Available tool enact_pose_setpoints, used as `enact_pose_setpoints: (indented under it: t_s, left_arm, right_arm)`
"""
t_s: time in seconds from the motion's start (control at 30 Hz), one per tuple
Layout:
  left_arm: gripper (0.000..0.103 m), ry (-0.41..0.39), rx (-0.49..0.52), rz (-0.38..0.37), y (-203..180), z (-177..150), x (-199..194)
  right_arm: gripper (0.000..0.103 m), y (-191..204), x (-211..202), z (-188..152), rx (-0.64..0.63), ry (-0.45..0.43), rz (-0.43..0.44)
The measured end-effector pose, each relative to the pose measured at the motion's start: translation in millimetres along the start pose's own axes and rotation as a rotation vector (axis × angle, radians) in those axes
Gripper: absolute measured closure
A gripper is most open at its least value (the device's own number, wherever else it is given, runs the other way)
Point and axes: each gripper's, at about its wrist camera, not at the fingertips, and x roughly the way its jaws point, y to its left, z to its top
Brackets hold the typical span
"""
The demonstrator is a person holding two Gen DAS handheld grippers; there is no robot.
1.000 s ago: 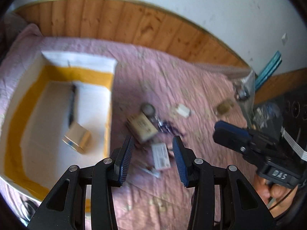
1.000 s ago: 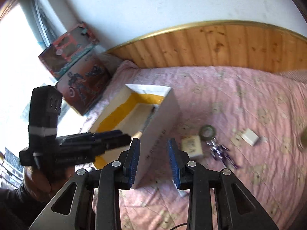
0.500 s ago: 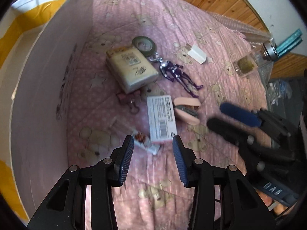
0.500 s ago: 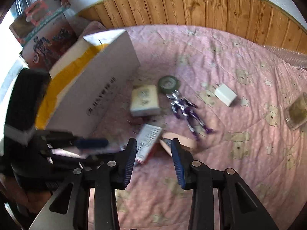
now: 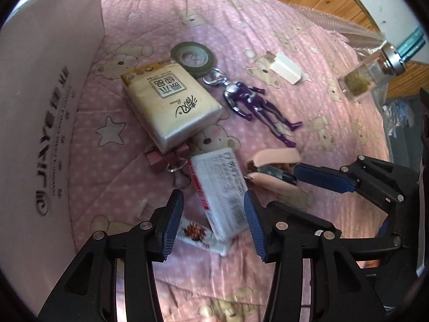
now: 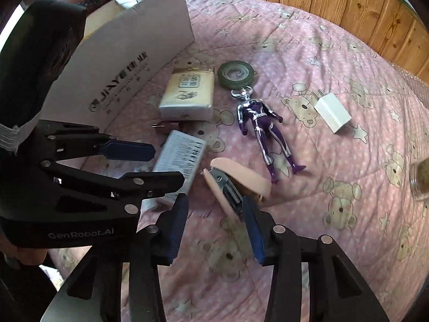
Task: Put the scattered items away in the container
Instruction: 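Grasp the red-and-white staple box with the left tool while the right tool approaches the stapler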
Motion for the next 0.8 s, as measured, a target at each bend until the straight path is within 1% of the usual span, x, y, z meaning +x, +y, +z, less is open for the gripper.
enact_pose_setpoints:
  t_s: [0.1,0.17,0.23,0.27,0.37,0.47,0.6,0.63,0.7,0.73,0.8]
  left_arm:
    - [0.05,-0.005,-0.023,-0.031,4.5,4.9,3.7]
    - [0.048,0.0,-0.027,-0.035,3.8,5.8,4.0]
    - [0.048,0.002,-0.035,-0.039,3.3,4.9,4.3]
    - [0.048,0.004,-0.033,-0.037,2.6,4.7,4.8]
    - [0.048,0.0,-0.014,-0.015,-1.1,3.8,5.5]
    - [0.048,-0.006,-0.032,-0.011,1.6,4.7,6.1]
    - [0.047,-0.007,-0.015,0.007,-2.2,5.0,6.9]
    - [0.048,-0.008,-0.009,0.015,-3.3,4.6,7.2]
    - [0.048,-0.014,0.011,0.038,-6.1,3.4,7.7]
    - [0.048,-0.016,0.014,0.043,-6.3,2.8,7.4]
    - [0.048,-0.018,0.007,0.041,-3.5,2.9,7.2]
  right_arm:
    - [0.062,-4.0,3.1,1.5,-0.004,-0.023,-0.001]
    - [0.067,-7.7,2.3,0.8,0.007,-0.023,0.018]
    - [0.08,-9.1,1.1,-1.0,-0.011,-0.003,0.012]
    - [0.082,-10.5,0.5,-1.7,-0.013,0.005,0.01]
    - [0.083,-16.8,-0.6,-3.2,0.005,0.014,0.029]
    - [0.082,-15.0,-0.2,-3.7,-0.012,0.001,0.017]
    - [0.08,-15.7,-0.3,-4.6,-0.033,0.008,0.009]
    - [0.075,-15.2,-1.8,-5.9,-0.04,0.011,-0.004]
    - [0.062,-16.7,-3.1,-7.6,-0.05,0.012,-0.051]
    - [0.057,-18.2,-2.8,-9.2,-0.057,0.012,-0.074]
    - [0.053,-21.5,-2.6,-10.9,-0.056,0.004,-0.079]
